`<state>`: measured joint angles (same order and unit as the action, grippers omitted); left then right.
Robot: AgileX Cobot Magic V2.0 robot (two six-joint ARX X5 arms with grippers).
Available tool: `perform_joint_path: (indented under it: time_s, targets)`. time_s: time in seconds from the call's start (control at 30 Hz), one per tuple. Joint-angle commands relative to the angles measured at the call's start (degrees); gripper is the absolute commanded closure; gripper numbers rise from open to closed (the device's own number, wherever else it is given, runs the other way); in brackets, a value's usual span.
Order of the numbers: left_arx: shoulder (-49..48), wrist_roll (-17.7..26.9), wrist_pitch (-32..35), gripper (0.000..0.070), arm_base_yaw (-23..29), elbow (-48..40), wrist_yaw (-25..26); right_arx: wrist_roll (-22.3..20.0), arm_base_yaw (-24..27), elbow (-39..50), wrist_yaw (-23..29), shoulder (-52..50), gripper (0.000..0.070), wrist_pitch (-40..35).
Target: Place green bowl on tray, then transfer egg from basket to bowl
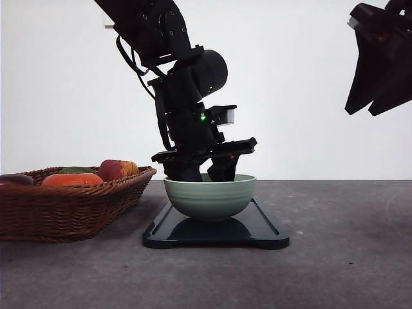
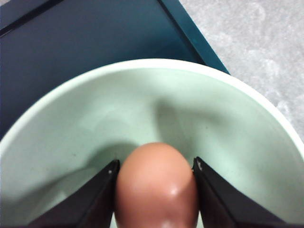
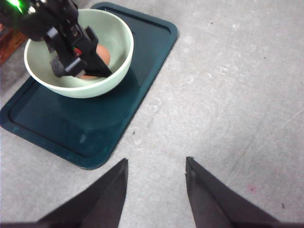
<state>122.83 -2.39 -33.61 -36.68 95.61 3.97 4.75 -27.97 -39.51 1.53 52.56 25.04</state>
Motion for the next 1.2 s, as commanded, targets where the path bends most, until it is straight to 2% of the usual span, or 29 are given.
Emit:
perform_joint_path:
  time_s: [0.0,0.07,0.3,0.53,0.7,0.87,1.07,1.17]
  targets:
    - [1.97,0.21,-0.23,0.0397,-0.73,1.18,-0.09,-0.26,-0.35,-0.15,0.06,0.50,0.0463,-0.31]
    - [1.97,0.22,-0.48,0.0336,-0.73,1.18,-0.07,-0.26,-0.35,-0.15,0.06,0.50,0.0463,-0.31]
    - [1.85,0.19,-1.59,0.0303,-0.80,1.20,-0.09,-0.26,-0.35,-0.15,0.04,0.50,0.0463,-0.29]
    - [1.38,0.24,-3.72,0.0299,-0.80,2.57,-0.09,-0.26,-0.35,-0.15,0.03,0.50,0.0463,0.45]
    - [1.38,0.36,-6.88,0.0298,-0.79,6.95,-0.11,-0.26,-0.35,-0.15,0.03,0.50,0.0463,0.83]
    - [1.38,1.01,-11.76,0.0297,-0.80,13.63,-0.13,-0.26,-0.35,-0.15,0.03,0.50,0.0463,0.81]
    - [1.38,1.70,-22.89,0.0301,-0.32,24.27,-0.09,-0.26,-0.35,-0.15,0.03,0.48,0.0463,0.83]
    - [0.47,1.47,-26.94,0.0309,0.52,27.72,1.68,-0.26,-0.35,-0.15,0.03,0.48,0.0463,0.83]
